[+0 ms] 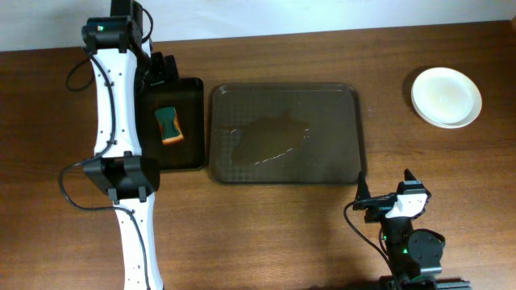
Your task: Clean dirty plates on tray and stack at the side
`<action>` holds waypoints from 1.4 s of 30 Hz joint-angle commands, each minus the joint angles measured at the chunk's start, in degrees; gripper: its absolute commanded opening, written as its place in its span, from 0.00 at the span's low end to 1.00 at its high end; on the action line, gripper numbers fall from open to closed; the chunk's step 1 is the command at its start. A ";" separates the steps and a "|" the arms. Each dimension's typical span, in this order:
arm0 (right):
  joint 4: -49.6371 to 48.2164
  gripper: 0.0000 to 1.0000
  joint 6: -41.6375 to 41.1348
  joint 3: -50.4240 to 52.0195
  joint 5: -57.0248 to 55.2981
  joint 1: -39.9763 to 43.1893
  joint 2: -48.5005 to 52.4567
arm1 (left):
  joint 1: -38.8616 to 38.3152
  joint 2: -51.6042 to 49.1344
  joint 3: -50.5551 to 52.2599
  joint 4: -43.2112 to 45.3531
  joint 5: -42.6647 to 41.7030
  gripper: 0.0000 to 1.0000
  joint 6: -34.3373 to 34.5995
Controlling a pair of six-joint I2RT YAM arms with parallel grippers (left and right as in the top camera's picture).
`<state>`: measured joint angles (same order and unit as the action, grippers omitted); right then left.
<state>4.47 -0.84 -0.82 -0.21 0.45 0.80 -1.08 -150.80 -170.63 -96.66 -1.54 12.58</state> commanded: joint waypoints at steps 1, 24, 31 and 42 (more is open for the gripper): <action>0.17 0.98 0.44 0.50 -0.48 0.33 -0.59 | 0.22 0.59 0.09 -0.07 -0.22 1.00 -0.52; 0.20 0.99 0.44 0.50 -0.48 0.33 -0.59 | -4.50 75.21 129.09 92.67 11.58 1.00 -0.46; 0.17 0.98 0.44 0.50 -0.48 0.33 -0.59 | -4.33 97.20 160.85 125.13 12.57 1.00 -0.50; 0.17 0.98 0.44 0.50 -0.48 0.33 -0.59 | 1.68 135.58 170.11 96.98 13.16 1.00 -0.48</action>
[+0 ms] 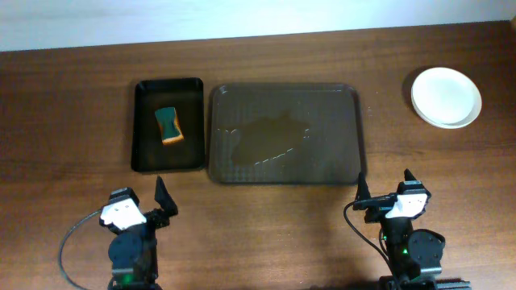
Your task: Clean dirty plates on tray and stack at the side
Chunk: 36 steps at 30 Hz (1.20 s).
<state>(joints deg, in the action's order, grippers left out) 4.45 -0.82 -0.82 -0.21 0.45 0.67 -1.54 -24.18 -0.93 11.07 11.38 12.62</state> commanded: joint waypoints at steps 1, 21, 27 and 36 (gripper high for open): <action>0.20 0.98 0.42 0.50 -0.50 0.33 -0.46 | 2.71 12.17 0.42 -14.80 0.24 1.00 -0.52; 0.20 0.98 0.42 0.50 -0.50 0.33 -0.46 | 5.84 23.91 0.39 -16.06 -10.78 1.00 -21.55; 0.20 0.98 0.42 0.50 -0.48 0.33 -0.46 | 5.84 23.91 0.39 -16.04 -10.73 1.00 -21.94; 0.20 0.99 0.42 0.50 -0.48 0.33 -0.46 | 5.84 23.89 0.39 -15.87 -10.75 1.00 -21.94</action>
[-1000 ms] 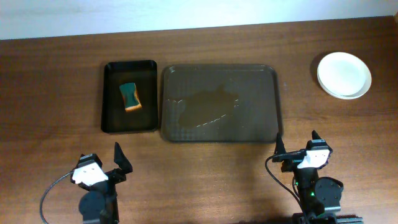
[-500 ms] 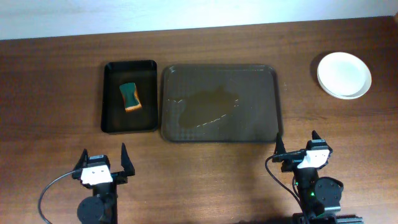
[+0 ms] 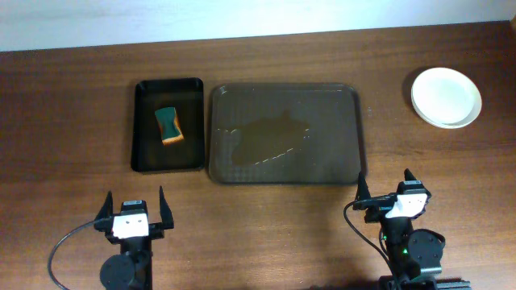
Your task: Clean dirty plates on tray and stack at the side
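The grey tray (image 3: 284,133) lies mid-table with a wet smear in its middle and no plates on it. White plates (image 3: 446,97) sit stacked at the far right of the table. My left gripper (image 3: 131,209) is parked near the front edge at the left, fingers spread open and holding nothing. At the front right, my right gripper (image 3: 384,192) is parked too, open and holding nothing.
A black bin (image 3: 168,125) stands left of the tray, with a green and orange sponge (image 3: 168,125) lying inside it. Cables trail from both arm bases at the table's front edge.
The left gripper at the front left has turned from an angled pose to square-on, with both fingers now showing spread apart. Nothing else has moved.
At first the left arm reached out over the black bin beside the sponge, with the tray bare and the plates stacked at the right. Then the left arm was folded back at the front left. Now it rests there squared up; the right arm stayed still.
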`<action>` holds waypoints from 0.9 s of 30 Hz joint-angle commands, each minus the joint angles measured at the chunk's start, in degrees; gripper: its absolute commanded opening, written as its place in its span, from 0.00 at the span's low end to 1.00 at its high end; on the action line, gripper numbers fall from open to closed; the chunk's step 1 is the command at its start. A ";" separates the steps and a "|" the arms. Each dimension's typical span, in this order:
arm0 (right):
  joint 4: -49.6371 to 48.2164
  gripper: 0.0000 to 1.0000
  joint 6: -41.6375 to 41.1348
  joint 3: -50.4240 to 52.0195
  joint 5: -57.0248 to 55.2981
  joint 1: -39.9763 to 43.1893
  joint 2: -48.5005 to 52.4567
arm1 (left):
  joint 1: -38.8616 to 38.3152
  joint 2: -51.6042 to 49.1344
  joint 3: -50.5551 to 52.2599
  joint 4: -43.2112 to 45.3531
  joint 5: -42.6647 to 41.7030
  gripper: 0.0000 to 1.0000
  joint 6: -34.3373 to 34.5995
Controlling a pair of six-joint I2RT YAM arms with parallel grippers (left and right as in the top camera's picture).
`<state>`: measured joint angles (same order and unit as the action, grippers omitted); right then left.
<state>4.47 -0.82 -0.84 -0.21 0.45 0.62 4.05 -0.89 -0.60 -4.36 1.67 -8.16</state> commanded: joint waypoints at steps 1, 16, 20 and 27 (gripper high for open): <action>0.17 0.98 0.42 0.52 -0.50 0.33 -0.42 | 0.24 0.59 0.07 -0.44 -1.05 1.00 -1.16; 0.17 0.98 0.42 0.52 -0.50 0.33 -0.42 | -1.07 0.59 0.07 -0.59 -1.03 1.00 11.54; 0.17 0.98 0.42 0.52 -0.48 0.33 -0.42 | -1.05 0.59 0.07 -0.46 -1.75 1.00 12.02; 0.17 0.98 0.42 0.52 -0.48 0.33 -0.42 | -1.05 0.59 0.07 -0.46 -1.75 1.00 12.02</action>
